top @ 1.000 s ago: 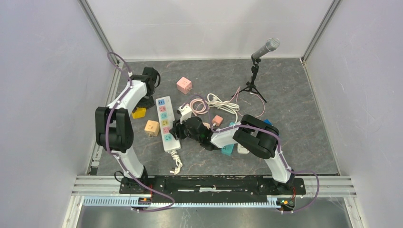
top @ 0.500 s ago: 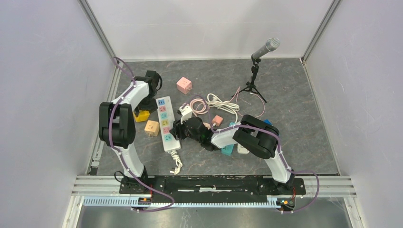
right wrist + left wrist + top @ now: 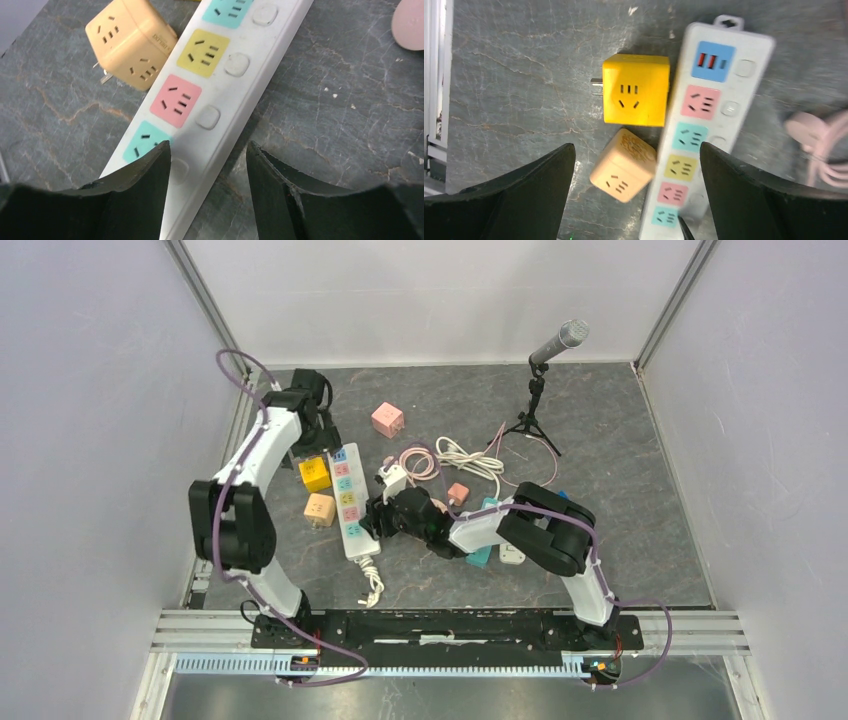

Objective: Pull the plug off the socket

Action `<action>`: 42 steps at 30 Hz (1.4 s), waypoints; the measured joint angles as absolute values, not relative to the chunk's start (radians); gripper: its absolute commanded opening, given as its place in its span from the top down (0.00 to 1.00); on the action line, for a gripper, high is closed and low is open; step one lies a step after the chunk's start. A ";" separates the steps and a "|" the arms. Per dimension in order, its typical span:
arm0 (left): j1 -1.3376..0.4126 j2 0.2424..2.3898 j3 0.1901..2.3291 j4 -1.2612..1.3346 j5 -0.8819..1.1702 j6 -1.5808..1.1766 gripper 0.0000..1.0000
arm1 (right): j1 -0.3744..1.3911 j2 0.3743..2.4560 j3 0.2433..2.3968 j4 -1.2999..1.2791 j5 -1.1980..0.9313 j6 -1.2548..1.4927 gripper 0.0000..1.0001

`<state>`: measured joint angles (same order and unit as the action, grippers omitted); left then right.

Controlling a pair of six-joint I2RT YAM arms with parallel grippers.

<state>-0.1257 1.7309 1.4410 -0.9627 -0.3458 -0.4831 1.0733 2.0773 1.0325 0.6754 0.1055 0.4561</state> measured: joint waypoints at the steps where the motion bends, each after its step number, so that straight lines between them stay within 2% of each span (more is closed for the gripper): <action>1: -0.126 1.701 1.445 -0.962 -0.331 -0.482 0.00 | 1.073 2.070 1.032 0.661 0.101 0.456 0.37; 10: -0.126 1.315 1.425 -0.943 -0.175 -0.477 0.00 | 1.078 1.863 1.033 0.281 0.120 0.388 0.25; 17: -0.126 0.974 1.203 -0.941 -0.101 -0.466 0.00 | 1.078 1.497 0.986 0.060 0.281 0.281 0.02; 22: -0.126 0.748 1.100 -0.970 -0.050 -0.466 0.00 | 1.078 1.202 0.929 -0.091 0.451 0.205 0.02; 30: -0.126 0.456 1.123 -1.019 -0.084 -0.449 0.00 | 1.078 0.814 0.919 -0.413 0.731 0.173 0.02; 35: -0.126 0.393 1.202 -1.026 -0.118 -0.423 0.00 | 1.078 0.591 0.941 -0.535 0.907 0.166 0.02; 42: -0.126 0.395 1.276 -1.039 -0.160 -0.413 0.00 | 1.078 0.467 1.029 -0.590 1.074 0.128 0.02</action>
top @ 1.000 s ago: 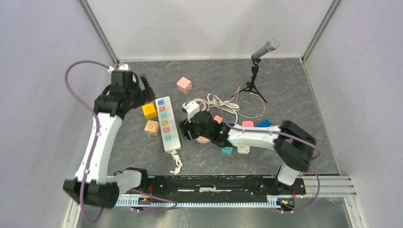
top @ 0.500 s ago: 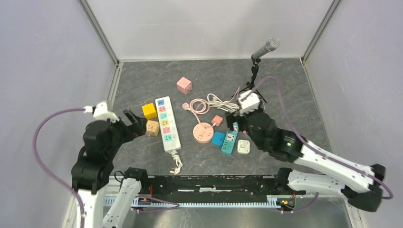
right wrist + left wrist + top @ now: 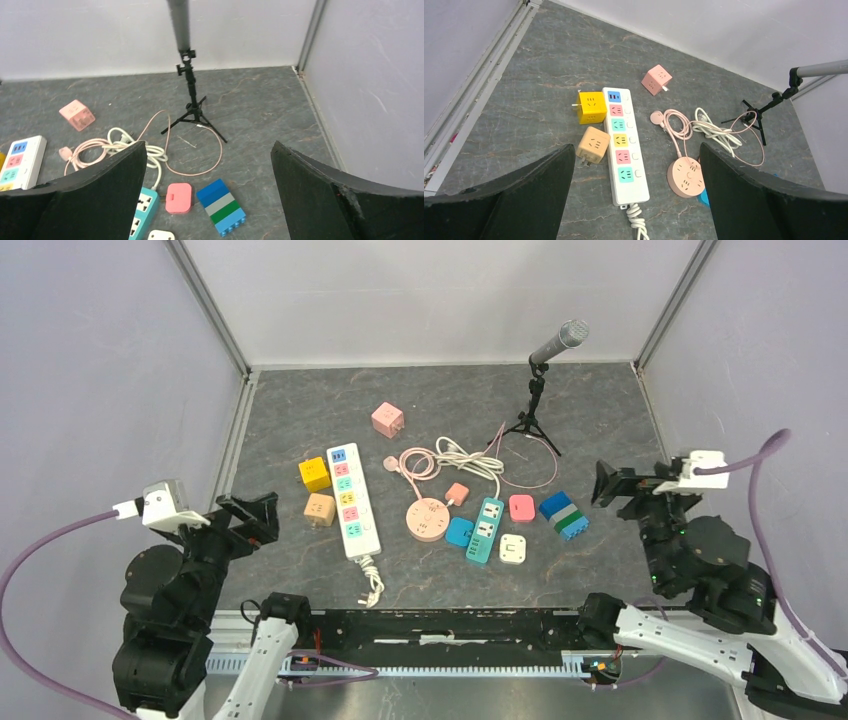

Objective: Pull the plug off the socket

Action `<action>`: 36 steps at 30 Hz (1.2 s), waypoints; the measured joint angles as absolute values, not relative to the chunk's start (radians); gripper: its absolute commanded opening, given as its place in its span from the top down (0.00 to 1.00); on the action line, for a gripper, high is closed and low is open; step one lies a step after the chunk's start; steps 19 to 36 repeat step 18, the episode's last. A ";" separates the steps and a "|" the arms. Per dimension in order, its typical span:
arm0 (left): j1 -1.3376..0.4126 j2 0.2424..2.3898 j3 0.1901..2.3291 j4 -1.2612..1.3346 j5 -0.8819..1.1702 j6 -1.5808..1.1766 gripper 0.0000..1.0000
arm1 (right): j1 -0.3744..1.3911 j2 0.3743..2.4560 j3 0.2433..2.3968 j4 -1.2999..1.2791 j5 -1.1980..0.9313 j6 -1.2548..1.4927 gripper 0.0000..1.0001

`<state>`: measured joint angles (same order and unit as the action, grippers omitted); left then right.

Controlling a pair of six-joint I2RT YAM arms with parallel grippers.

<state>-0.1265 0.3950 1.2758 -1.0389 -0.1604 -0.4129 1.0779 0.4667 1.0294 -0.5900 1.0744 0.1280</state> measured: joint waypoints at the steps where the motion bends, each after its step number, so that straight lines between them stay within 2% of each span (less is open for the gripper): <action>1: -0.126 0.397 1.280 -1.041 -0.163 -0.413 0.00 | 1.078 0.455 1.041 -0.598 1.090 0.124 0.02; 10: -0.126 0.398 1.302 -1.038 -0.223 -0.414 0.00 | 1.078 0.376 1.086 -0.619 1.140 0.117 0.02; 36: -0.126 0.381 1.327 -1.028 -0.238 -0.415 0.00 | 1.078 0.374 1.098 -0.616 1.150 0.113 0.02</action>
